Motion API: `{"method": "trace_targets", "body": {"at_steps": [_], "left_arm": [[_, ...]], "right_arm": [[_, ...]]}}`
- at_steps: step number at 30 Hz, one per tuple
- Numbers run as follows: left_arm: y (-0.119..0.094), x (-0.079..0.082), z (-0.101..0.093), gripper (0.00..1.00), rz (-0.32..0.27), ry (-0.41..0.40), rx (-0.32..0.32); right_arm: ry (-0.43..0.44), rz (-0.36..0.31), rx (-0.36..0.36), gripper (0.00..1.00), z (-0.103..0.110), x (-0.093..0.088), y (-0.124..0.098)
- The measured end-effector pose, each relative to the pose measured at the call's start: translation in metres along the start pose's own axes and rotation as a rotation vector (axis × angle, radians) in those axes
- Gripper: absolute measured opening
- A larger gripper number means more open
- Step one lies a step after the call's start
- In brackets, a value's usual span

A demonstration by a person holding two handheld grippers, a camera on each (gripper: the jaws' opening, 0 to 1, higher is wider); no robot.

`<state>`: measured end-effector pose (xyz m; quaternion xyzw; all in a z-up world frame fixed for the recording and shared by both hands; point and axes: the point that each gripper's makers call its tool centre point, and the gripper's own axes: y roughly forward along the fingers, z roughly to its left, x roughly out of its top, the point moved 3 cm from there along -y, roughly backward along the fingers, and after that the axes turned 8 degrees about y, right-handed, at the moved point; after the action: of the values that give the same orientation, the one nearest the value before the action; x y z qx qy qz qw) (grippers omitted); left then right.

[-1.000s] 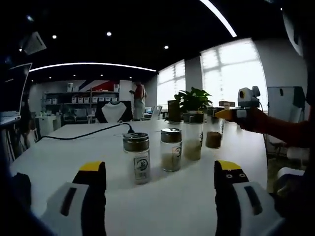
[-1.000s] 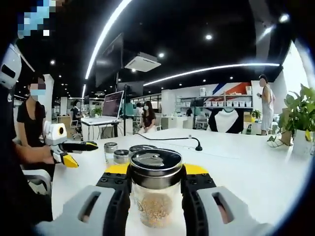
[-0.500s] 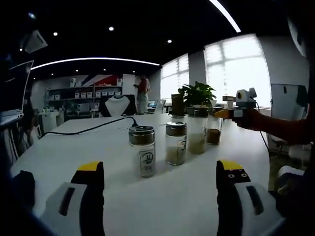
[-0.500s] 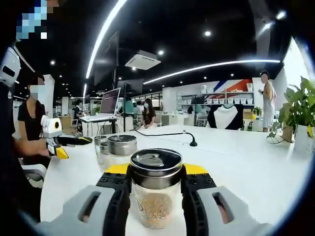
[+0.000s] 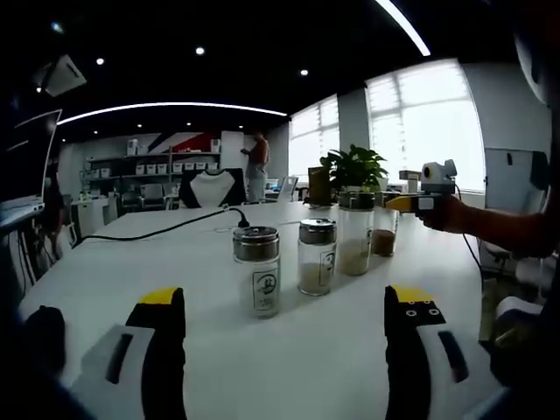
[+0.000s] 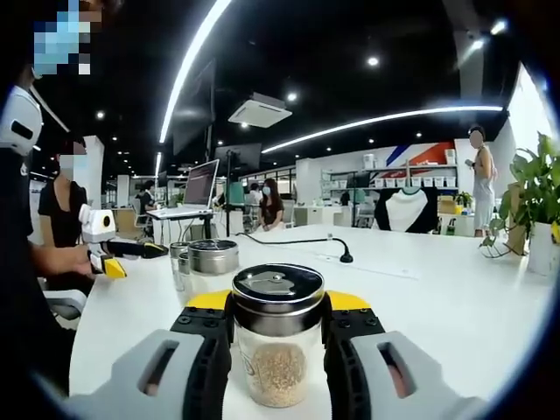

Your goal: Rotate the seasoning bottle until the label or dispensing opening points toward the visible target arrow and the bottle remains upright within the marked orientation range

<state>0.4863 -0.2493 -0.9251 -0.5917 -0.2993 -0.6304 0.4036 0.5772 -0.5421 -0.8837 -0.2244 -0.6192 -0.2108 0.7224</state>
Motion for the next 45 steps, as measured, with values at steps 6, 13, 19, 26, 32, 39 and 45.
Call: {"method": "trace_targets", "body": {"at_steps": [6,13,19,26,32,39,45], "left_arm": [[0.001,-0.003,0.001,1.00,0.011,0.007,-0.002],[-0.003,0.004,0.001,1.00,-0.015,-0.005,0.000],[-0.005,0.005,0.003,1.00,-0.028,-0.005,0.009],[-0.008,0.006,0.001,1.00,-0.027,0.012,0.007],[-0.010,0.007,0.001,1.00,-0.037,0.006,0.012],[-0.009,0.007,-0.004,1.00,-0.044,0.004,0.005],[-0.012,0.007,-0.007,1.00,-0.035,0.009,0.009]], "right_arm": [[-0.004,0.000,0.005,0.38,0.002,0.000,0.001],[-0.002,-0.003,0.026,0.38,0.003,0.000,0.003],[-0.004,-0.003,0.022,0.38,0.004,0.000,0.004],[-0.009,-0.023,0.009,0.38,0.005,-0.002,0.002],[-0.006,-0.029,0.009,0.38,0.005,-0.001,0.002],[-0.001,-0.042,0.020,0.38,0.005,-0.001,0.003],[-0.012,-0.048,0.032,0.38,0.006,-0.001,0.005]]}}
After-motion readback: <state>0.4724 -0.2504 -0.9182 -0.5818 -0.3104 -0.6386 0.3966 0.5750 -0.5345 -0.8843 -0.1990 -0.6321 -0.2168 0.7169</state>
